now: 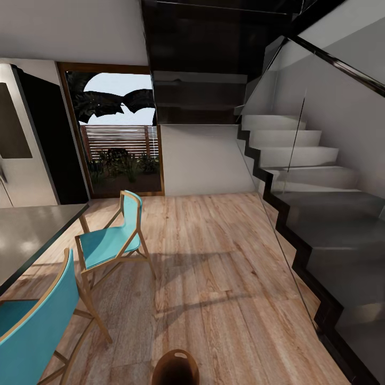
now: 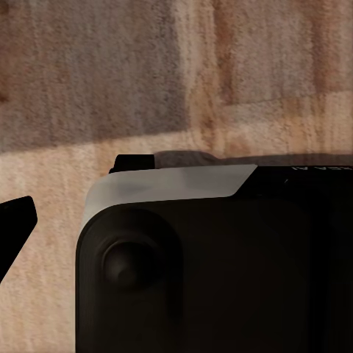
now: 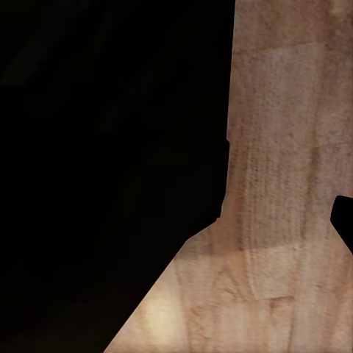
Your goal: Put the three can of soda from the living room inside the tash can in the kitchen.
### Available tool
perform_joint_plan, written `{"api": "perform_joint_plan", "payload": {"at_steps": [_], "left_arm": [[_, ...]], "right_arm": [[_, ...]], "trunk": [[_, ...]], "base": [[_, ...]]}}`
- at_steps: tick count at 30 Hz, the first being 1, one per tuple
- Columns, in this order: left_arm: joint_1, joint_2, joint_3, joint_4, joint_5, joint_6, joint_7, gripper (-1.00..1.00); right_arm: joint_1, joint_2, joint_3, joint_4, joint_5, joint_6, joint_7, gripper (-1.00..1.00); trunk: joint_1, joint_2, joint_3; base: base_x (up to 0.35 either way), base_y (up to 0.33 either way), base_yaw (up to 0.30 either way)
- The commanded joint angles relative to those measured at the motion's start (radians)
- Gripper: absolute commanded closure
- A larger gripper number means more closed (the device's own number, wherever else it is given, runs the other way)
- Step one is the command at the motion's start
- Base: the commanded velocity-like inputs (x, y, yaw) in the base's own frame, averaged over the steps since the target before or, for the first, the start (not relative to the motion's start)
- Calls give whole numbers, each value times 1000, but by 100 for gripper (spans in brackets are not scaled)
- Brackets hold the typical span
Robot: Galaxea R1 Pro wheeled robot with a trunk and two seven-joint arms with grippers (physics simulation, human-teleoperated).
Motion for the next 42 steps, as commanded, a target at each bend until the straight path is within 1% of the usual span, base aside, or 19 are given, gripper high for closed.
{"api": "perform_joint_plan", "payload": {"at_steps": [1,42], "left_arm": [[0,0,0,0,0,0,0,-100],[0,0,0,0,0,0,0,-100]], "right_arm": [[0,0,0,0,0,0,0,-100],[0,0,0,0,0,0,0,-100]], "trunk": [[0,0,0],[0,0,0]], "base": [[0,0,0],[0,0,0]]}}
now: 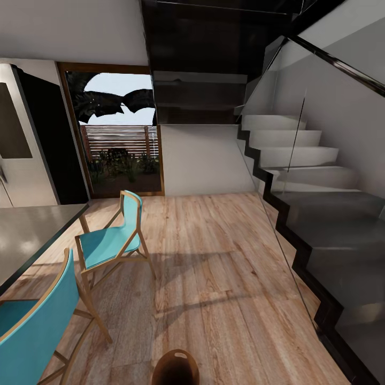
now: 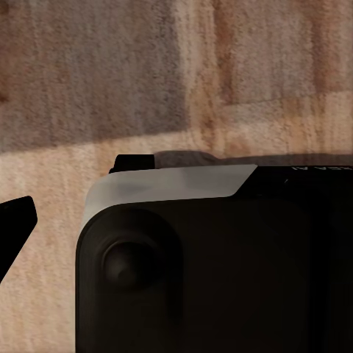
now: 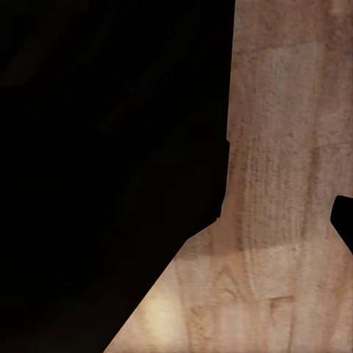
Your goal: Put the three can of soda from the living room inside the tash can in the kitchen.
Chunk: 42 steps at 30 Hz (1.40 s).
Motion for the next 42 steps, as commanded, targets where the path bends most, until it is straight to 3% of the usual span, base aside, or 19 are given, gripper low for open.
{"api": "perform_joint_plan", "payload": {"at_steps": [1,42], "left_arm": [[0,0,0,0,0,0,0,-100],[0,0,0,0,0,0,0,-100]], "right_arm": [[0,0,0,0,0,0,0,-100],[0,0,0,0,0,0,0,-100]], "trunk": [[0,0,0],[0,0,0]], "base": [[0,0,0],[0,0,0]]}}
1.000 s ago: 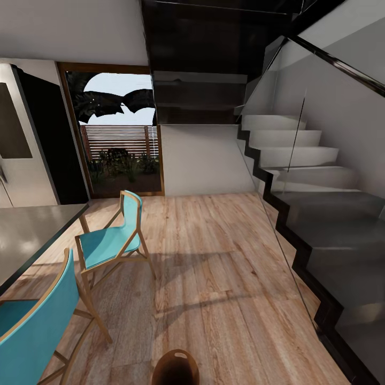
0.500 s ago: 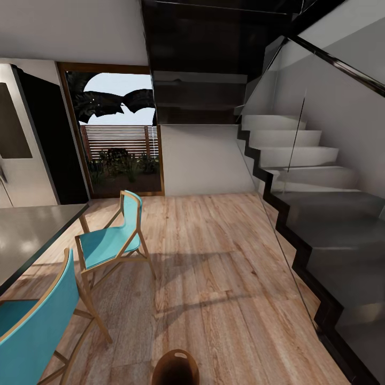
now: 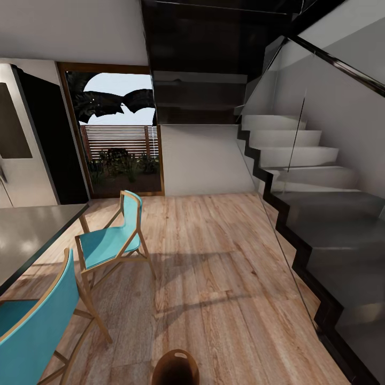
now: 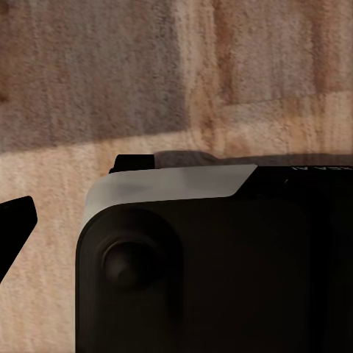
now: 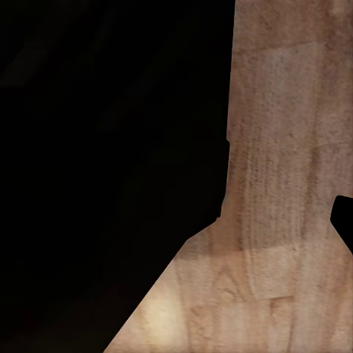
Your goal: Put the three can of soda from the living room inside the tash can in the kitchen.
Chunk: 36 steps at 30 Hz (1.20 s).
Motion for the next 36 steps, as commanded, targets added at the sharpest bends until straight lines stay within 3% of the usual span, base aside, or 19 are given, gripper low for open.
{"api": "perform_joint_plan", "payload": {"at_steps": [1,36], "left_arm": [[0,0,0,0,0,0,0,-100],[0,0,0,0,0,0,0,-100]], "right_arm": [[0,0,0,0,0,0,0,-100],[0,0,0,0,0,0,0,-100]], "trunk": [[0,0,0],[0,0,0]], "base": [[0,0,0],[0,0,0]]}}
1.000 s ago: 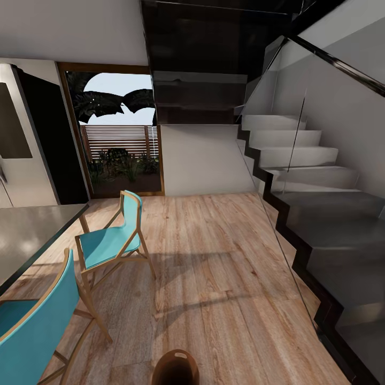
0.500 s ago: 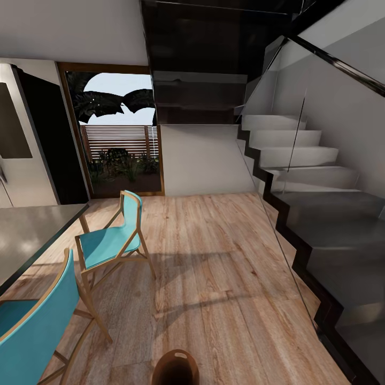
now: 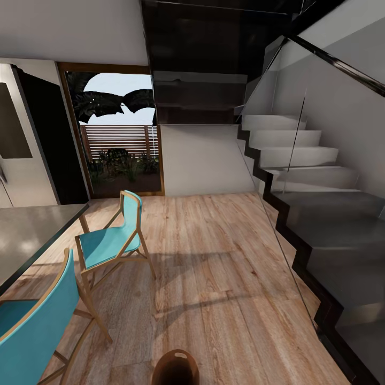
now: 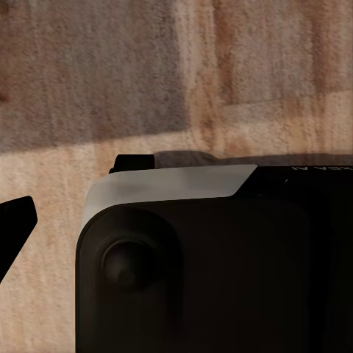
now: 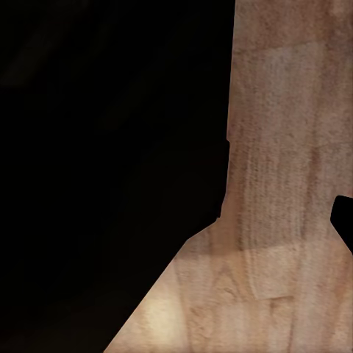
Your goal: Put the three can of soda from the living room inside the tash can in the kitchen.
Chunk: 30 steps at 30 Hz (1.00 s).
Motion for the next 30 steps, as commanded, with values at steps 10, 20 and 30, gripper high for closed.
{"api": "perform_joint_plan", "payload": {"at_steps": [10,20,30], "left_arm": [[0,0,0,0,0,0,0,-100],[0,0,0,0,0,0,0,-100],[0,0,0,0,0,0,0,-100]], "right_arm": [[0,0,0,0,0,0,0,-100],[0,0,0,0,0,0,0,-100],[0,0,0,0,0,0,0,-100]], "trunk": [[0,0,0],[0,0,0],[0,0,0]], "base": [[0,0,0],[0,0,0],[0,0,0]]}}
